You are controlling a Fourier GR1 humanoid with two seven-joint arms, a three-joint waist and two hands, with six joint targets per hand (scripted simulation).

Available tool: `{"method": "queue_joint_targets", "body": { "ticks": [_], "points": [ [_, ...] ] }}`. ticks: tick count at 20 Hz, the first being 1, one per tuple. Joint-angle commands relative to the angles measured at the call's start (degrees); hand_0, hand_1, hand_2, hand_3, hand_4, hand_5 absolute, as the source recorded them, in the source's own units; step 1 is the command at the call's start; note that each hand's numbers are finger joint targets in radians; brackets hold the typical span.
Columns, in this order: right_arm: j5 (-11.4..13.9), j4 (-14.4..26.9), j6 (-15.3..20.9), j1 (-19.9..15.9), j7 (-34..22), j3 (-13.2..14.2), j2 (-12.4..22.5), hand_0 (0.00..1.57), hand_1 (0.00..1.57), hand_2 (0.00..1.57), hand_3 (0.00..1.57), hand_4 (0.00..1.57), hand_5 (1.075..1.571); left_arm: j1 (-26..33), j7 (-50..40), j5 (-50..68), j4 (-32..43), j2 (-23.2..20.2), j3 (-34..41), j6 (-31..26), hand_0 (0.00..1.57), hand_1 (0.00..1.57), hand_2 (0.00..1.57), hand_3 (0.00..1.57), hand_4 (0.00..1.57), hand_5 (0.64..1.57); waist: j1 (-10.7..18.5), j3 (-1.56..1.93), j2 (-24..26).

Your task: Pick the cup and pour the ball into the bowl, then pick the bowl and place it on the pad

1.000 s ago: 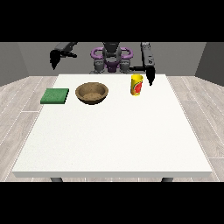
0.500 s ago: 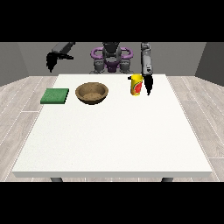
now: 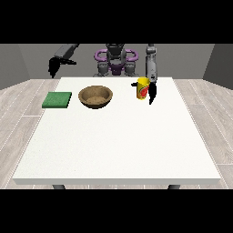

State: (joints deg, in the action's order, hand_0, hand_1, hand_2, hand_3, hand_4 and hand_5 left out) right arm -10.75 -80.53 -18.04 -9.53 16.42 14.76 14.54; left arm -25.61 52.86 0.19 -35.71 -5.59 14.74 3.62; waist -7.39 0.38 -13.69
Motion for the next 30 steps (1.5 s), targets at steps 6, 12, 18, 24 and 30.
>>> {"method": "queue_joint_targets", "body": {
  "ticks": [6,12,18,24,30],
  "points": [
    [-4.56,-0.75,-4.34,-1.63,-3.26,3.39,5.31,0.0,0.0,0.0,0.0,0.0,1.57,3.91,4.39,-7.71,1.04,2.53,-1.87,17.37,1.32,1.32,1.57,1.57,1.48,1.25,-3.83,-0.4,-0.85],
    [-1.58,8.51,-2.82,2.5,-2.66,3.68,3.91,0.0,0.0,0.0,0.0,0.0,1.57,4.01,-9.9,-14.96,-3.78,-0.44,-9.34,17.42,1.34,1.34,1.57,1.57,1.53,1.304,2.41,-0.28,12.1],
    [-0.62,8.05,-1.8,2.03,-4.55,2.44,3.41,0.0,0.0,0.0,0.0,0.0,1.569,-5.55,-25.15,-23.3,-3.02,-17.66,-10.42,17.08,1.45,1.45,1.57,1.57,1.57,1.291,2.34,-0.23,14.98],
    [-0.24,14.29,-3.85,1.22,2.62,3.46,3.22,0.0,0.0,0.0,0.0,0.0,1.568,-13.19,-36.24,-32.67,-4.99,-16.0,-16.01,22.19,1.49,1.49,1.57,1.57,1.57,1.273,2.12,-0.3,11.07],
    [-2.41,17.2,-4.84,-2.52,-1.73,4.61,5.25,0.0,0.0,0.0,0.0,0.0,1.569,-17.48,-50.61,-42.17,-6.0,-9.84,-21.99,24.27,1.49,1.49,1.57,1.57,1.51,1.267,2.36,-0.34,13.06]
  ]
}}
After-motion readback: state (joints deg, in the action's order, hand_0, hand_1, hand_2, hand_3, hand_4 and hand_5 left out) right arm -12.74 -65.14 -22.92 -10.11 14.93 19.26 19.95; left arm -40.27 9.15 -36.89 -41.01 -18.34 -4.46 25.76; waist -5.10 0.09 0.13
